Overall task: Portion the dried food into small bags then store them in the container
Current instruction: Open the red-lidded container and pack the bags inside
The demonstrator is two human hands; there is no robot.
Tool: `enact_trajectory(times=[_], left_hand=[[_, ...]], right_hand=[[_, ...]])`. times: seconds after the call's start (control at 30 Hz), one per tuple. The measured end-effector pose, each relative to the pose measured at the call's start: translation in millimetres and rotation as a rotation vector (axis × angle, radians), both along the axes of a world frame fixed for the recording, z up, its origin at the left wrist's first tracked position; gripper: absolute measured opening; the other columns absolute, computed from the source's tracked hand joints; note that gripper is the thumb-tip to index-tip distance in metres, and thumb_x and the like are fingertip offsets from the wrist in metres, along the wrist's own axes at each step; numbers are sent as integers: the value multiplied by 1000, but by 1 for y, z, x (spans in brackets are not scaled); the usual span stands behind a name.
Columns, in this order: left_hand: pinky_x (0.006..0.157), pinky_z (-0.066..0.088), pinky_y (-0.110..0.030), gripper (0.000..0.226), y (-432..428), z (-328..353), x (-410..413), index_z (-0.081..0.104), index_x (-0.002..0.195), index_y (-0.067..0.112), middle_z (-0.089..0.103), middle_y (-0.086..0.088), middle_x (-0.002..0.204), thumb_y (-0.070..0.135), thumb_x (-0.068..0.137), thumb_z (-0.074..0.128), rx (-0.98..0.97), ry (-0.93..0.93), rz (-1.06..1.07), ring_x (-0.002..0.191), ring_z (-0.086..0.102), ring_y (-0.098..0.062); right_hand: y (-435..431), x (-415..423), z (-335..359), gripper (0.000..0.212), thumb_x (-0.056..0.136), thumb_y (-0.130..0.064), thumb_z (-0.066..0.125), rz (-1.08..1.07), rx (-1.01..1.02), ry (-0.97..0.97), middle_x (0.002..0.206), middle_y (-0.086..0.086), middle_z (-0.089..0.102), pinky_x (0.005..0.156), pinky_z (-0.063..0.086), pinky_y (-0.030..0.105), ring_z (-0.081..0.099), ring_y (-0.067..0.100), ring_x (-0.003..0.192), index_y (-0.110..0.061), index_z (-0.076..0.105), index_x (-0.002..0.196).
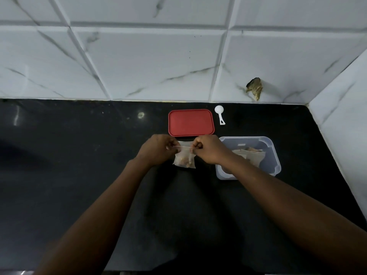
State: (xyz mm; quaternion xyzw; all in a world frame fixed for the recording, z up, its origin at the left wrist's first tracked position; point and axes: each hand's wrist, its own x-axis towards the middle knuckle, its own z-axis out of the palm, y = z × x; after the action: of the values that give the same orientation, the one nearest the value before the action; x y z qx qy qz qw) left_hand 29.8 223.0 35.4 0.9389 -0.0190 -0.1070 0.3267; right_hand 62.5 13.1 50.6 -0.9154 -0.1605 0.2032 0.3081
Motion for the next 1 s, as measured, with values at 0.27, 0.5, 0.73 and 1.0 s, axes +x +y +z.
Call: enact_trajectory(times=[0.27,0.5,0.73,1.0], left_hand=[[73,52,-19,3,-15,27,7,78,89,27,76,10,84,24,90,79,-258,-142,-3,80,68,-2],[72,59,-24,7,-58,59,18,78,87,26,79,3,89,21,92,76,-344,-186,-53,79,74,-7],[91,60,-46,6,-103,68,23,81,96,25,80,2,90,22,91,79,-442,-117,-134,91,76,-21],[77,61,-20,10,-162,54,20,78,99,5,79,-7,93,12,93,76,-443,-71,-259,78,77,-12]], right_hand=[[-28,7,36,6,95,-19,67,-25,59,-86,83,-12,67,69,43,16,61,1,77,-21,72,92],[-72,4,71,6,95,-17,66,-108,125,-119,85,-11,67,65,41,9,61,-6,73,-17,72,95],[-125,-6,88,6,91,-10,70,-250,289,-28,87,-1,76,75,59,25,74,13,83,-13,74,89],[-180,-17,71,7,94,-8,66,-314,211,96,92,5,75,76,63,29,75,16,83,-11,72,93]])
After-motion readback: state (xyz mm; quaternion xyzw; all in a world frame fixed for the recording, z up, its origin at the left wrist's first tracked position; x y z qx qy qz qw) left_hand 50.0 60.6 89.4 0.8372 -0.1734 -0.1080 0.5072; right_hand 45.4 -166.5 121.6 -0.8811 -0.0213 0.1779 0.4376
